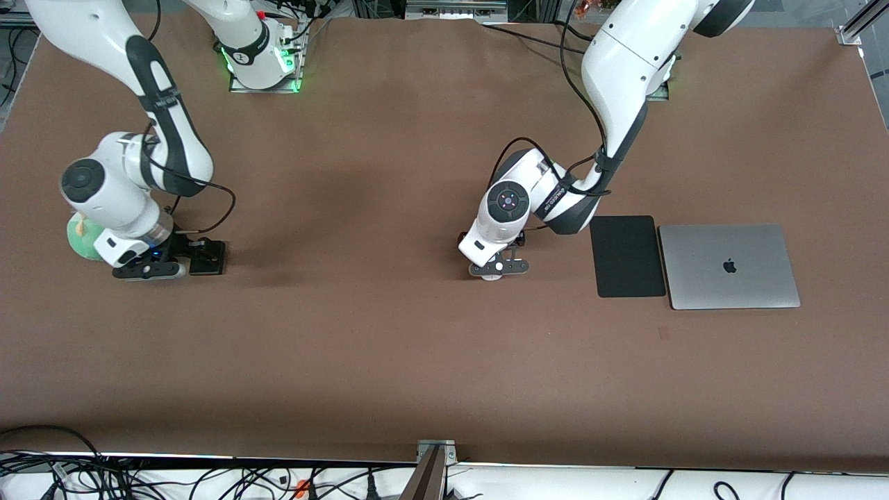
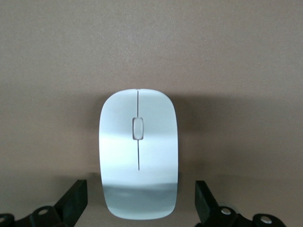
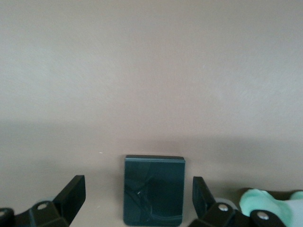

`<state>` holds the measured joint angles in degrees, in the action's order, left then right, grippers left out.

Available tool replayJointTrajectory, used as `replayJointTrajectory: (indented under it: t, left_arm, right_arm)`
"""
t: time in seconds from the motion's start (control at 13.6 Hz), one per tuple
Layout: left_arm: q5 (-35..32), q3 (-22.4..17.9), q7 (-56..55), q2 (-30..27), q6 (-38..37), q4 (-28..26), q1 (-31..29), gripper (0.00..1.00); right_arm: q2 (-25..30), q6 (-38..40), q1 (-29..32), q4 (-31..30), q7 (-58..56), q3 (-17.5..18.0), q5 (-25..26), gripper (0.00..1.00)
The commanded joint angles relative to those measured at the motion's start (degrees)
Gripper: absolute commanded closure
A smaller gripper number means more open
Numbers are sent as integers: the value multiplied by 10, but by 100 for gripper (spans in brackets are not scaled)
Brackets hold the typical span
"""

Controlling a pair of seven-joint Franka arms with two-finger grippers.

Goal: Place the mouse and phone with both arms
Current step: 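Set the phone beside the plush while the left gripper grasps the mouse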

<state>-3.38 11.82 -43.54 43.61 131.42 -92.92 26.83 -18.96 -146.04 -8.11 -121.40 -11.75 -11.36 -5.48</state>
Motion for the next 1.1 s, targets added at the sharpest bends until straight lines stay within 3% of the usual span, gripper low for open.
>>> replayJointTrajectory:
  t: [0.0,0.15,0.37,0.66,1.03]
  left_arm:
    - [-11,-4,3,11,16,5,3,0]
    - [-11,-4,3,11,18,5,3,6]
    - [-10,-4,-4,10,17,5,2,23]
    - [-11,-4,3,5,12,3,-3,61]
    - [-11,-4,56,-26,-43,1,-53,63]
  right_arm:
    - [51,71,6,21,-18,6,-15,0]
    - [91,128,6,31,-18,5,-16,0]
    - [131,245,6,88,-13,5,-16,0]
    - [134,412,6,211,-12,-3,-10,0]
    - [170,501,6,266,-12,-21,3,0]
